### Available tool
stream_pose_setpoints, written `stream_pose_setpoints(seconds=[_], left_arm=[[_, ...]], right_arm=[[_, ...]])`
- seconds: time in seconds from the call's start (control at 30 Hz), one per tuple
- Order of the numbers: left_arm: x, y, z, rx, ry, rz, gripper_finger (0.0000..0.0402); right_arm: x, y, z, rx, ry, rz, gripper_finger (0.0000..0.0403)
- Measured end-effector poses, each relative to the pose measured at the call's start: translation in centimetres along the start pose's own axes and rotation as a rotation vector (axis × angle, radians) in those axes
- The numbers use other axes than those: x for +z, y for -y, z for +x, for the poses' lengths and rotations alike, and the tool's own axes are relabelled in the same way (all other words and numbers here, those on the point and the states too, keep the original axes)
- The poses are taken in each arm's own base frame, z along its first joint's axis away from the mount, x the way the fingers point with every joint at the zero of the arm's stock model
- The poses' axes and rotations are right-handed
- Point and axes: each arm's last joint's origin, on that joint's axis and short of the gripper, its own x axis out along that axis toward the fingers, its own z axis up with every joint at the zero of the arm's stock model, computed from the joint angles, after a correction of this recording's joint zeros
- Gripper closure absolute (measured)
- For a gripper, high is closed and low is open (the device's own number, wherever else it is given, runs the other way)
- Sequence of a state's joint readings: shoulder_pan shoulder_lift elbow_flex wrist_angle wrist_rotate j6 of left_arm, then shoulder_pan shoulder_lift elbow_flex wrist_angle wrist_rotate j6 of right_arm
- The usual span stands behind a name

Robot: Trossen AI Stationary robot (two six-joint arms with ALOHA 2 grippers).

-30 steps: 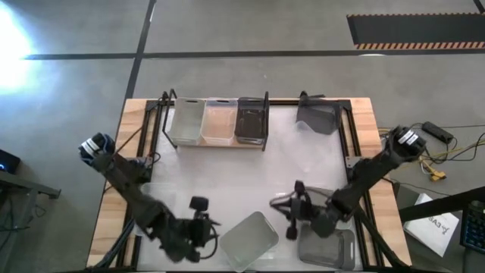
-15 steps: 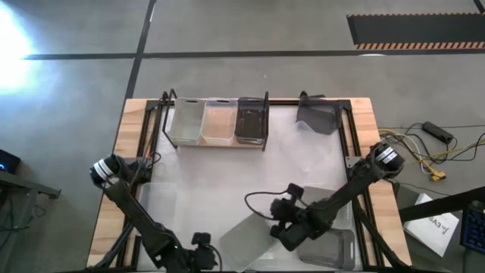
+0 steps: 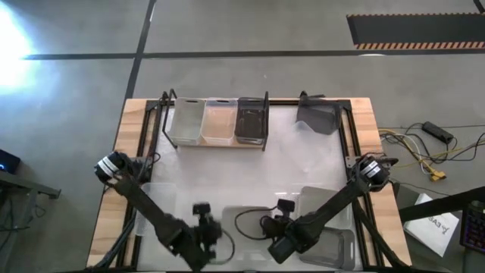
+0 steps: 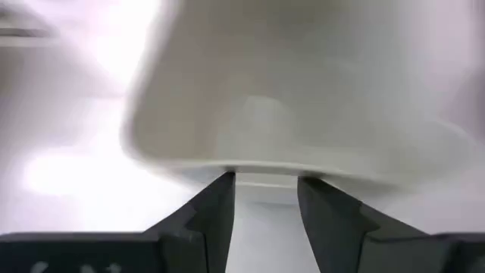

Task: Stack baskets on shelf by color
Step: Stack the left gray bin on top of the gray bin on the shelf

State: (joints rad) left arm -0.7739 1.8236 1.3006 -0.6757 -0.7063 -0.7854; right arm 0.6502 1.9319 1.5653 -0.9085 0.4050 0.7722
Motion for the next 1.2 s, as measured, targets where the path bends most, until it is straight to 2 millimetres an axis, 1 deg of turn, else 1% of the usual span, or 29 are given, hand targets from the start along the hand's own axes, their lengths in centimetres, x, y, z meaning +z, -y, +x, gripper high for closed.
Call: stream_pose_setpoints(seconds=[0.13, 0.23, 0.3, 0.37, 0.43, 0.5, 0.57, 0.67, 0.77, 0.87, 0.93, 1.03, 1.1, 1.2], left_arm=[[0.2, -4.3, -1.2, 0.299, 0.029, -0.027, 0.0269], [0.9, -7.3, -2.8, 0.433, 0.063, -0.048, 0.0269], [1.4, -9.0, -4.1, 0.458, 0.07, -0.061, 0.0269], [1.9, -10.3, -5.3, 0.454, 0.071, -0.07, 0.0269], [2.3, -11.2, -6.4, 0.432, 0.079, -0.075, 0.0269], [2.6, -11.7, -7.2, 0.402, 0.092, -0.079, 0.0269], [3.0, -11.2, -7.5, 0.332, 0.101, -0.061, 0.0269], [3.9, -9.1, -7.0, 0.177, 0.132, -0.049, 0.0269], [5.3, -6.2, -5.6, 0.033, 0.221, -0.076, 0.0269], [6.3, -3.2, -3.4, -0.169, 0.256, -0.067, 0.0269], [6.7, -2.0, -1.9, -0.274, 0.258, -0.09, 0.0269], [7.5, -1.7, -0.2, -0.304, 0.218, -0.213, 0.0269], [7.9, -1.8, 0.6, -0.327, 0.188, -0.23, 0.0268], [7.9, -2.1, 2.1, -0.357, 0.127, -0.227, 0.0255]], right_arm=[[0.6, -0.6, 0.5, 0.025, 0.054, 0.065, 0.0394], [1.5, -1.2, 0.9, 0.015, 0.195, 0.078, 0.0394], [2.0, -1.8, 1.2, 0.022, 0.265, 0.06, 0.0394], [2.2, -2.2, 1.3, 0.036, 0.291, 0.033, 0.0394], [2.3, -2.3, 1.1, 0.042, 0.307, 0.02, 0.0394], [2.2, -2.4, 0.3, 0.048, 0.324, 0.019, 0.0394], [1.5, -2.7, -1.0, 0.029, 0.356, 0.005, 0.0394], [-0.8, -3.6, -2.8, -0.025, 0.423, -0.002, 0.0394], [-3.3, -4.7, -3.7, -0.067, 0.5, 0.032, 0.0394], [-5.3, -5.5, -4.1, -0.091, 0.572, 0.076, 0.0394], [-6.5, -6.0, -4.1, -0.087, 0.602, 0.106, 0.0394], [-7.9, -6.2, -4.0, -0.08, 0.61, 0.12, 0.0394], [-8.2, -6.3, -3.9, -0.08, 0.614, 0.126, 0.0394], [-8.3, -6.3, -3.9, -0.087, 0.624, 0.124, 0.0394]])
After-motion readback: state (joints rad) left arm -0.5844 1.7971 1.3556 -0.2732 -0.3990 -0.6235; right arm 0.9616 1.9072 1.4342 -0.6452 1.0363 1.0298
